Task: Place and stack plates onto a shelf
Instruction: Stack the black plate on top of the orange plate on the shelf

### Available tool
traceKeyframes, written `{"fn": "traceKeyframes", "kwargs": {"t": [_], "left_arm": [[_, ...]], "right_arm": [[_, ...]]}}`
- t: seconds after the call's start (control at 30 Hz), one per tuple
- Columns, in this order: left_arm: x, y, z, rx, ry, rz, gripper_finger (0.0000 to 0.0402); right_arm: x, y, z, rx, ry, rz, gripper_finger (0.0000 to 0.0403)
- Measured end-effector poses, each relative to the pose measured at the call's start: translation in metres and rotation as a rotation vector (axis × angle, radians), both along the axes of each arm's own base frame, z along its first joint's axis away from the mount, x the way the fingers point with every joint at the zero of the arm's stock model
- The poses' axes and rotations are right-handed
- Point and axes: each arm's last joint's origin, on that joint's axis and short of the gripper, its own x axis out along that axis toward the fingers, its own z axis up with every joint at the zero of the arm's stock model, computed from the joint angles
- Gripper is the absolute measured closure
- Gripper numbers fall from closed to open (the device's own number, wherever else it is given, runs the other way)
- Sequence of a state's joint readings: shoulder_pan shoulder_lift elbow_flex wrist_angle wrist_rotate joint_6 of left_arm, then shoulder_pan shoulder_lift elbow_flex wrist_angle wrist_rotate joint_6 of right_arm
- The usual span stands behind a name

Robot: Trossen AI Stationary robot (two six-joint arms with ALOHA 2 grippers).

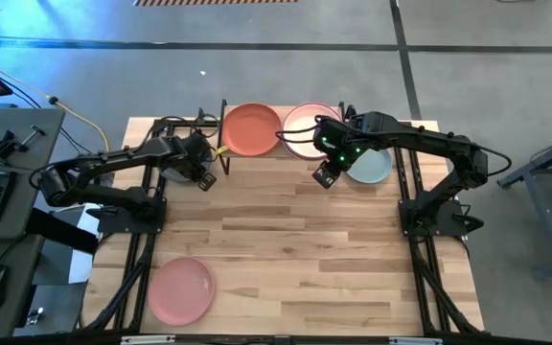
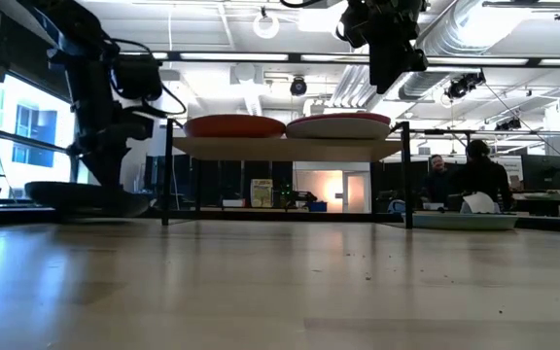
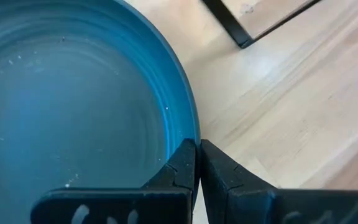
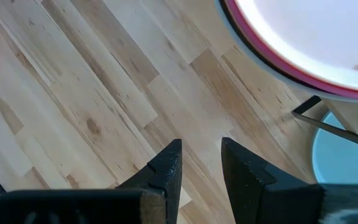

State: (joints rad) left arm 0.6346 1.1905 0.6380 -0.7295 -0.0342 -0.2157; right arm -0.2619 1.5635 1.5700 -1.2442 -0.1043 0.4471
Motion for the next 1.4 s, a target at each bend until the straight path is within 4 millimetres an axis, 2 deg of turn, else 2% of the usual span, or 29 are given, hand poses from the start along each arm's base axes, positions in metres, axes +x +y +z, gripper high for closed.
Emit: {"fn": "traceKeyframes", "kwargs": {"t": [0.23, 0.8, 1.4], "left_arm": [[0.001, 0.001, 0.019, 0.019, -0.021, 0.0, 0.0401], [-0.007, 0.0, 0.086, 0.176, -0.016, 0.041, 0.0401], [-0.015, -0.004, 0.159, 0.402, -0.257, 0.085, 0.0401]], "right_arm": [[0.0, 0.0, 0.0, 0.0, 0.0, 0.001, 0.0311], [0.0, 0.0, 0.0, -0.001, 0.0, 0.002, 0.0311], [0.0, 0.0, 0.0, -0.001, 0.0, 0.001, 0.0311]]}}
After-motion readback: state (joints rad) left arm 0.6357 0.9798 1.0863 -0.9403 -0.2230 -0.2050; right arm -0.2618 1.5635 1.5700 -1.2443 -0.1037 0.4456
